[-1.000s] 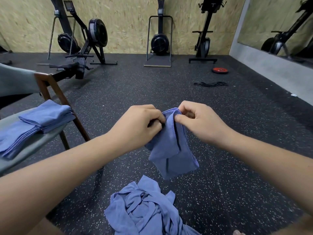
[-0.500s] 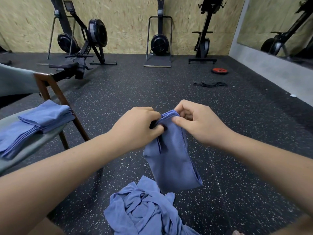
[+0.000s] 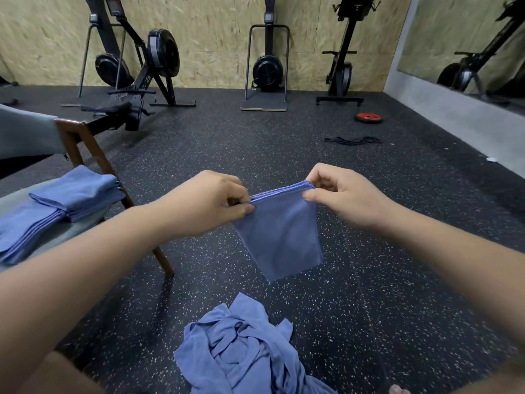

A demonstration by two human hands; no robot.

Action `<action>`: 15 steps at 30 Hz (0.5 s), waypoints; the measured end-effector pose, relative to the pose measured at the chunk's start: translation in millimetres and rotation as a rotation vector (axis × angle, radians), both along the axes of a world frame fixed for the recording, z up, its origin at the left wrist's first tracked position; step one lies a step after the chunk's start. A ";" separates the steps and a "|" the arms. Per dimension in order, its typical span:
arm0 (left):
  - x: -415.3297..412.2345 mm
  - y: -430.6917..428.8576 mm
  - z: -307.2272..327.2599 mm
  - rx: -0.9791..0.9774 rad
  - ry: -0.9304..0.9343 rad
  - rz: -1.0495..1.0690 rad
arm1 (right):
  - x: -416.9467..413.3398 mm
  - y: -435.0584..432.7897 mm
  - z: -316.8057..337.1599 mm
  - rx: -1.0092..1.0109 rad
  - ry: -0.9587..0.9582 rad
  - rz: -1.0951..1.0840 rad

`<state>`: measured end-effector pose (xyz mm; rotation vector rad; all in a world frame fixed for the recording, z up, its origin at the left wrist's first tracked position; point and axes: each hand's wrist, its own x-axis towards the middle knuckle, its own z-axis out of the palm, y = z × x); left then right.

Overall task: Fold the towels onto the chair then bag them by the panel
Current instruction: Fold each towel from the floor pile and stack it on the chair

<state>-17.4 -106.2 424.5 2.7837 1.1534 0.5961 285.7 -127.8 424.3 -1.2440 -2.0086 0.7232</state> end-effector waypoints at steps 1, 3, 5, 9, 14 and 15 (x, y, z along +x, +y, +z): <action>-1.8 0.5 1.5 0.002 -0.002 -0.005 | 0.5 0.1 0.0 -0.008 -0.004 -0.009; -3.9 1.0 4.4 0.006 -0.019 -0.009 | 1.5 1.0 -1.1 -0.019 -0.024 -0.020; -4.4 0.6 7.3 0.008 -0.066 -0.001 | 2.4 2.4 -1.8 -0.022 -0.040 -0.035; -4.1 -1.9 11.8 0.016 -0.194 0.052 | 4.9 4.2 -0.9 -0.022 -0.027 -0.051; -1.8 -6.1 12.1 -0.028 -0.310 0.104 | 5.1 4.8 -2.2 -0.025 -0.047 -0.054; -1.0 -7.3 12.6 -0.031 -0.318 0.104 | 5.6 4.7 -2.0 -0.025 -0.057 -0.057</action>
